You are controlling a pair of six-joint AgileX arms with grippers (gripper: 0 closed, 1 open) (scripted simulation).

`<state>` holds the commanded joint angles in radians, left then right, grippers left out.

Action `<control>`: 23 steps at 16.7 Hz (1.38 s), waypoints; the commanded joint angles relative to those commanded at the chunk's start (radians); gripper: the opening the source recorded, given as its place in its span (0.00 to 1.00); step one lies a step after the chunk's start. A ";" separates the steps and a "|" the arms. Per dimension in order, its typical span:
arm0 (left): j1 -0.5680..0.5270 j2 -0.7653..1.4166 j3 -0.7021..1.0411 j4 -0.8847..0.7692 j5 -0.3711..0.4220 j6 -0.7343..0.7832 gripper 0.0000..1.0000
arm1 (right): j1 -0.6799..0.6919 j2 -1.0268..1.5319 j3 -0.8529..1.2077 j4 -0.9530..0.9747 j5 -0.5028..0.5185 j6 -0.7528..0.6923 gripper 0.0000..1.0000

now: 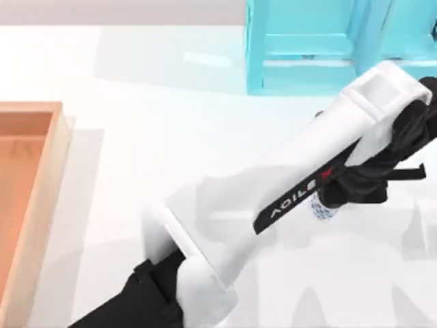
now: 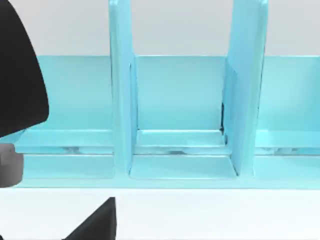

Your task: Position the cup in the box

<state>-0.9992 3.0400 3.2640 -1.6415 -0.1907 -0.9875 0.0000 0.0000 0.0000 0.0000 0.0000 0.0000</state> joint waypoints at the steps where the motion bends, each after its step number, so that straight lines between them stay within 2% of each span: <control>1: 0.049 -0.040 -0.063 0.029 0.020 0.033 0.00 | 0.000 0.000 0.000 0.000 0.000 0.000 1.00; 4: 0.230 -0.202 -0.313 0.131 0.088 0.161 0.00 | 0.000 0.000 0.000 0.000 0.000 0.000 1.00; 9: 0.581 -0.571 -0.832 0.309 0.196 0.457 0.00 | 0.000 0.000 0.000 0.000 0.000 0.000 1.00; 15: 0.963 -1.043 -1.413 0.436 0.262 0.867 0.00 | 0.000 0.000 0.000 0.000 0.000 0.000 1.00; 19: 1.141 -1.298 -1.715 0.461 0.259 1.098 0.00 | 0.000 0.000 0.000 0.000 0.000 0.000 1.00; 23: 1.230 -1.447 -1.871 0.466 0.244 1.231 0.00 | 0.000 0.000 0.000 0.000 0.000 0.000 1.00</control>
<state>0.2303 1.5929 1.3928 -1.1753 0.0537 0.2431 0.0000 0.0000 0.0000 0.0000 0.0000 0.0000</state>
